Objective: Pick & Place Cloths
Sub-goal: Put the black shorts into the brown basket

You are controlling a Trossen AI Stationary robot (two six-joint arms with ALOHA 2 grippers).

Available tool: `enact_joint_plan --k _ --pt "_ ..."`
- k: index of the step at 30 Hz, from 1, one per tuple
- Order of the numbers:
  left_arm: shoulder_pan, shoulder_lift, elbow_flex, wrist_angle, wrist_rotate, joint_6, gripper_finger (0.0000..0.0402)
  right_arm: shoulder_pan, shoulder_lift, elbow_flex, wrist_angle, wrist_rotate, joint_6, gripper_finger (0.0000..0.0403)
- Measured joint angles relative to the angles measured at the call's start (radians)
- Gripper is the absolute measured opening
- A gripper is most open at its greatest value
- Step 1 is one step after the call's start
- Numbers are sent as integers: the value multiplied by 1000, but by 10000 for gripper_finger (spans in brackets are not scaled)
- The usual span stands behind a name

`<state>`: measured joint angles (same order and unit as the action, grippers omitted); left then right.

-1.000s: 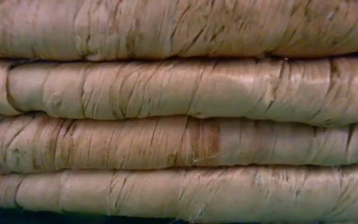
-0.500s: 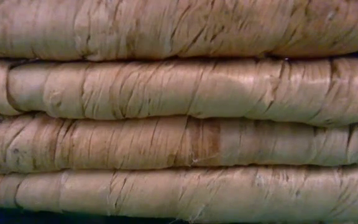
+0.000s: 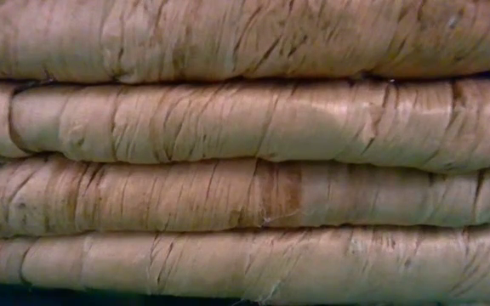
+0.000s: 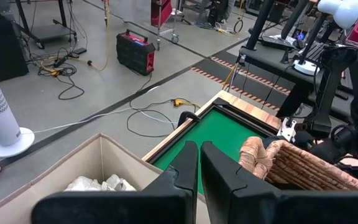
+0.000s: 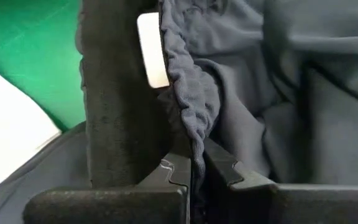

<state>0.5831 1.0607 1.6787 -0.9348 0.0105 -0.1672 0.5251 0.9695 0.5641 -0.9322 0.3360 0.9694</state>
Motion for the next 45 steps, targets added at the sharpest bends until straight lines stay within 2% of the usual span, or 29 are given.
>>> enact_joint_plan --k 6,10,22,32,41,45 --pt "0 0 0 0 0 0 0 0 -3 72 -140 41 55 11" --pt "0 0 0 0 0 0 0 0 -16 147 -229 109 101 11" --pt "0 0 0 0 0 0 0 0 -58 448 -474 430 222 12" --pt "0 0 0 11 0 -9 0 -2 -58 718 -507 692 76 12" --pt "0 0 0 11 0 -15 0 -2 -57 906 -483 843 -71 12" --pt "0 0 0 11 0 -15 0 -2 -57 974 -394 876 -191 12"
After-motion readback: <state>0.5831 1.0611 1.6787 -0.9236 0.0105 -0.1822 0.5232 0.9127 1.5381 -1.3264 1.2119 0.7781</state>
